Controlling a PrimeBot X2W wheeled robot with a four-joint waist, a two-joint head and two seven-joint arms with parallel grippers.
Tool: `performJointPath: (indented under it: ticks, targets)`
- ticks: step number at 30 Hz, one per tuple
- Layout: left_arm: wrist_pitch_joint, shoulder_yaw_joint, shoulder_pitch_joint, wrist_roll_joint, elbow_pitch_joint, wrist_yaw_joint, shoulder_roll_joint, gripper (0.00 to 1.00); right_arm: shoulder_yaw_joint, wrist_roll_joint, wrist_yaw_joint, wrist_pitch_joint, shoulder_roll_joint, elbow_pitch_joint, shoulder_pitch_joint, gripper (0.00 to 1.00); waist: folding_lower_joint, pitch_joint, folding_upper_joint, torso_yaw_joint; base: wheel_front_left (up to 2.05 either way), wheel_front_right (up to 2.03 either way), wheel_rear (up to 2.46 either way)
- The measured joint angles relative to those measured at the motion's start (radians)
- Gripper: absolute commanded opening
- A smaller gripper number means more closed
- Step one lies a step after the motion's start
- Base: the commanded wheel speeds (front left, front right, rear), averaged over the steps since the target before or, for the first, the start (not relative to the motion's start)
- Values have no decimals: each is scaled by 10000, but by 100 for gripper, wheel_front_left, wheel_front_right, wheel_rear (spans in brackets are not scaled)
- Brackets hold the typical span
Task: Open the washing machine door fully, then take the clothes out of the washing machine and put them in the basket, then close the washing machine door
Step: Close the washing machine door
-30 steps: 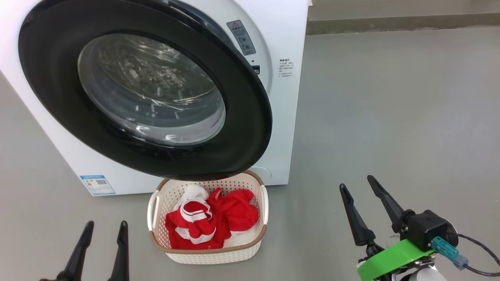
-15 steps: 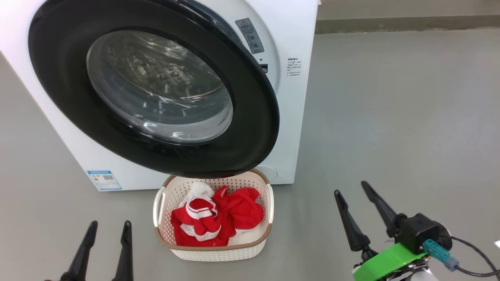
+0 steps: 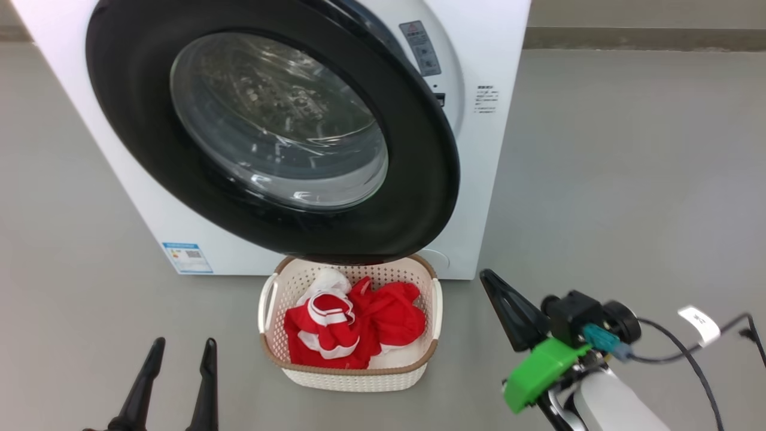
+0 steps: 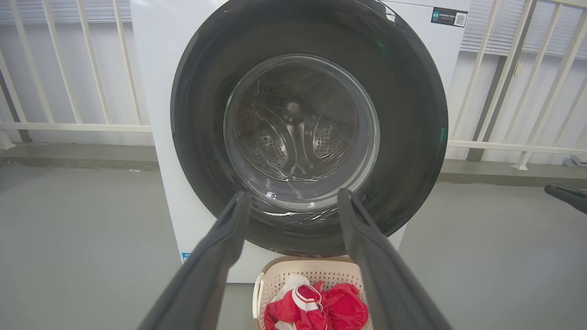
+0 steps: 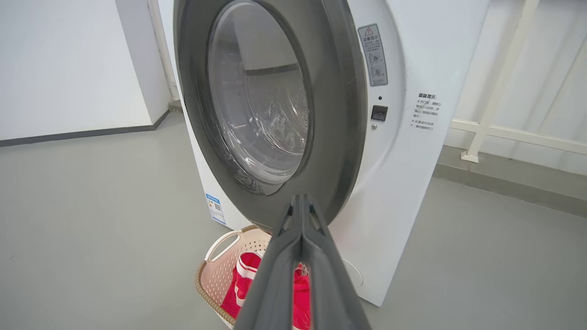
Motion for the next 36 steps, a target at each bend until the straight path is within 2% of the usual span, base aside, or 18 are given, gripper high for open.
performJointPath:
  ticks: [7, 14, 26, 36]
  targets:
    - [0, -169, -24, 27, 2, -77, -46, 100, 648, 169, 0, 0, -27, 1492, -1581, 0, 0, 190, 0, 403, 0, 0, 0]
    - [0, -393, -425, 29, -4, -98, -138, 100, 903, 293, 0, 0, -58, 2395, -3080, 0, 0, 676, 0, 789, 0, 0, 0]
    - [0, -683, -1125, 54, 180, -251, -303, 100, 940, 462, 0, -2, -359, 3344, -4930, 0, 0, 1649, 0, 1493, 0, 0, 0]
    - [0, -744, -1485, 52, 259, -330, -343, 100, 765, 546, 0, -2, -593, 3659, -5951, 0, 0, 2305, 0, 1923, 0, 0, 0]
